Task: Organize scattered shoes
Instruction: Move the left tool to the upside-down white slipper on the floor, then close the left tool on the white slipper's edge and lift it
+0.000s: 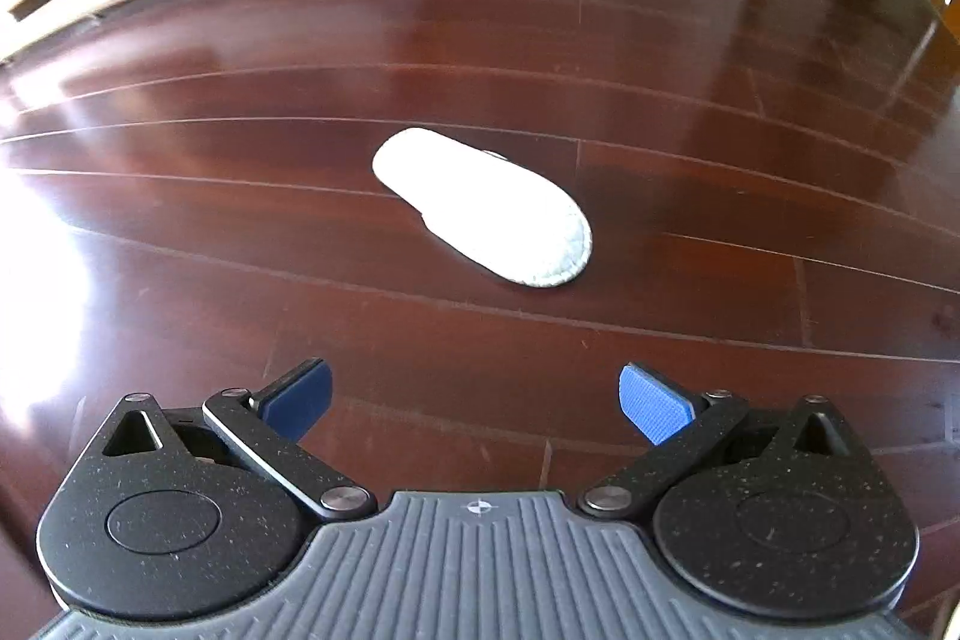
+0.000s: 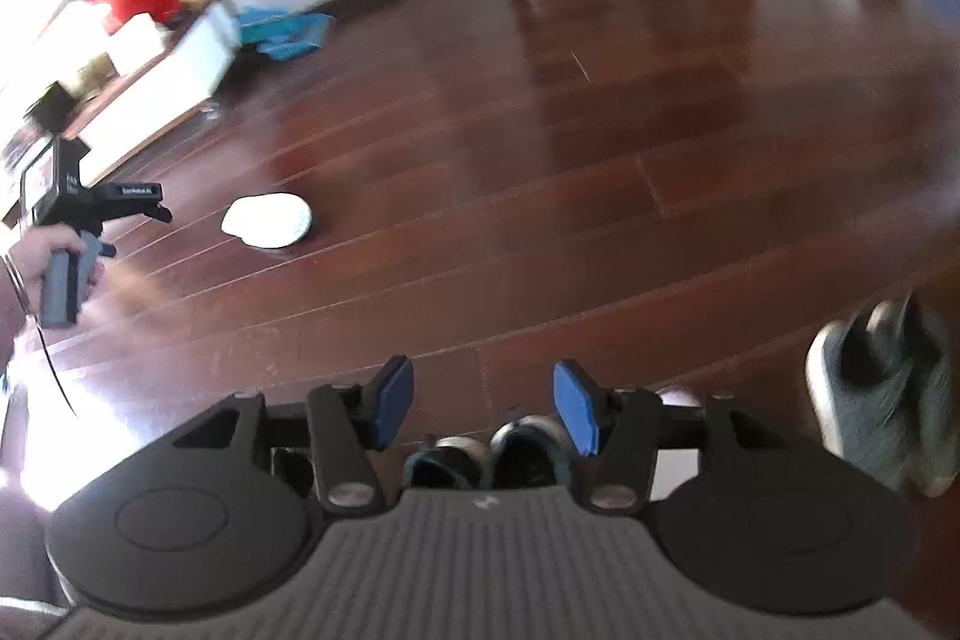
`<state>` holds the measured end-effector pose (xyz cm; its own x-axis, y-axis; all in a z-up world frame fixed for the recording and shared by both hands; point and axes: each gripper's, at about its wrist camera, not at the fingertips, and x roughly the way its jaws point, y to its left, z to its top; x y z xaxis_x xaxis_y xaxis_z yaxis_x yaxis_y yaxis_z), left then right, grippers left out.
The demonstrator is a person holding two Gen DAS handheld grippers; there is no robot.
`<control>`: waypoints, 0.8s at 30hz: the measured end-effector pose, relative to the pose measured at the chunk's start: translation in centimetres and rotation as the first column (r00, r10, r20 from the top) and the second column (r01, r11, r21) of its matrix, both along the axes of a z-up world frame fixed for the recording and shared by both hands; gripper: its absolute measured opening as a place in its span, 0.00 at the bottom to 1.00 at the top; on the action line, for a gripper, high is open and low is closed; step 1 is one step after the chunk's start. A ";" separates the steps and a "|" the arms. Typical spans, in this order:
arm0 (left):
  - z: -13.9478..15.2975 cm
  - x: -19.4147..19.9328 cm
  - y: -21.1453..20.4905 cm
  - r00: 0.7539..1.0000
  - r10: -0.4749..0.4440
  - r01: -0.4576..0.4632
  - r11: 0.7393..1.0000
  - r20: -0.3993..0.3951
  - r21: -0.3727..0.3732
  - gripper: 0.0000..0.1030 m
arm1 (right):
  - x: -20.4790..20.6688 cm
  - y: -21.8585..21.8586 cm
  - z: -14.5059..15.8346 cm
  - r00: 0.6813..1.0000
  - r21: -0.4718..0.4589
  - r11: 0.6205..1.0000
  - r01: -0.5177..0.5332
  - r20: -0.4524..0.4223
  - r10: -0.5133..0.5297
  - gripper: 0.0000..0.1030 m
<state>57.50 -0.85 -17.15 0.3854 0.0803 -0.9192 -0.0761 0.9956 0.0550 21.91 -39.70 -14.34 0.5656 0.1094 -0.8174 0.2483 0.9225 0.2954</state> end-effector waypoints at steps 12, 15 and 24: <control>-13.6 10.1 4.8 0.974 0.209 -0.224 0.952 -0.092 -0.210 1.00 | 5.3 8.8 -8.5 0.993 0.009 0.997 0.070 -0.097 -0.069 0.54; -14.8 10.9 6.2 0.943 0.309 -0.332 0.895 -0.125 -0.297 1.00 | 5.5 8.5 -10.4 0.989 0.014 0.995 0.101 -0.108 -0.099 0.54; -19.0 12.4 8.0 0.869 0.452 -0.494 0.768 -0.203 -0.407 1.00 | 3.2 8.1 -13.3 0.976 -0.028 0.987 0.159 -0.146 -0.162 0.54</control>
